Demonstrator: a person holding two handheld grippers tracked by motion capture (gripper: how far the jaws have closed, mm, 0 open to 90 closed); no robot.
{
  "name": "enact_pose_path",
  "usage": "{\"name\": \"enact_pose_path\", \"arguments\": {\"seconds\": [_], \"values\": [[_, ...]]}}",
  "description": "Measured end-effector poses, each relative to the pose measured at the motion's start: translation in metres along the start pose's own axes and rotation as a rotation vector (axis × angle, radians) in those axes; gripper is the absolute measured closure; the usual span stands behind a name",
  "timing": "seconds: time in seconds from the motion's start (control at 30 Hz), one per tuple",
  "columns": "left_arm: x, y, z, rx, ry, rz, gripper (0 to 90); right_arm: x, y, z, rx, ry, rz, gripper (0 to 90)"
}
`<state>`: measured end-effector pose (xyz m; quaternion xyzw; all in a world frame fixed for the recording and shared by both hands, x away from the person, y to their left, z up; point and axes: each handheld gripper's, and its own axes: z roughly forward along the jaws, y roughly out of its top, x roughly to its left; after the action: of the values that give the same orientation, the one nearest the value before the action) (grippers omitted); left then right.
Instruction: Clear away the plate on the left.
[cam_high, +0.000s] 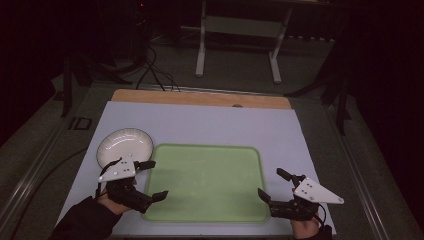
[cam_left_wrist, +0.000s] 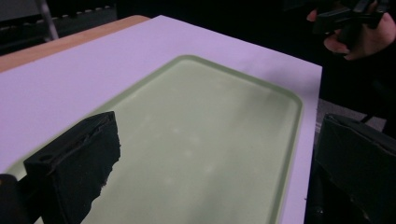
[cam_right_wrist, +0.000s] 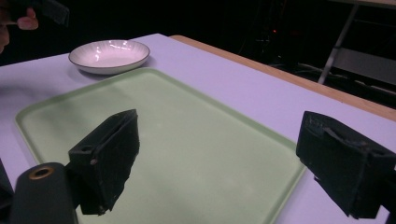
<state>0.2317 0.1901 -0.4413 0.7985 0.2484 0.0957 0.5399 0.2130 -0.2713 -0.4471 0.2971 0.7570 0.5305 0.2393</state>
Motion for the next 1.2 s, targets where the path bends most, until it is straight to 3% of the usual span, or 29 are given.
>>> {"name": "enact_pose_path", "arguments": {"seconds": [0.07,0.23,0.53,0.7,0.83,1.13,1.2], "values": [[0.000,0.003,-0.001,-0.002,-0.001,0.008,0.0,0.000,0.000,0.000,-0.003,0.000,0.001,13.1],[-0.004,0.022,-0.005,0.001,0.010,0.072,0.0,0.001,0.001,0.000,0.003,-0.002,-0.004,13.1],[-0.005,0.043,-0.003,0.027,0.004,0.119,0.0,0.001,0.001,0.000,-0.001,-0.008,-0.006,13.1],[-0.001,0.050,-0.004,0.029,0.000,0.113,0.0,0.001,0.002,-0.001,-0.005,-0.009,-0.012,13.1],[0.009,0.054,-0.008,0.020,0.020,0.099,0.0,0.000,0.001,-0.001,-0.004,-0.012,-0.010,13.1],[0.028,0.057,-0.024,0.016,0.104,0.065,0.5,0.000,0.001,0.000,-0.001,-0.011,-0.006,13.1],[0.038,0.056,-0.030,0.015,0.136,0.034,0.5,0.001,0.001,0.000,-0.004,-0.007,-0.010,13.2]]}}
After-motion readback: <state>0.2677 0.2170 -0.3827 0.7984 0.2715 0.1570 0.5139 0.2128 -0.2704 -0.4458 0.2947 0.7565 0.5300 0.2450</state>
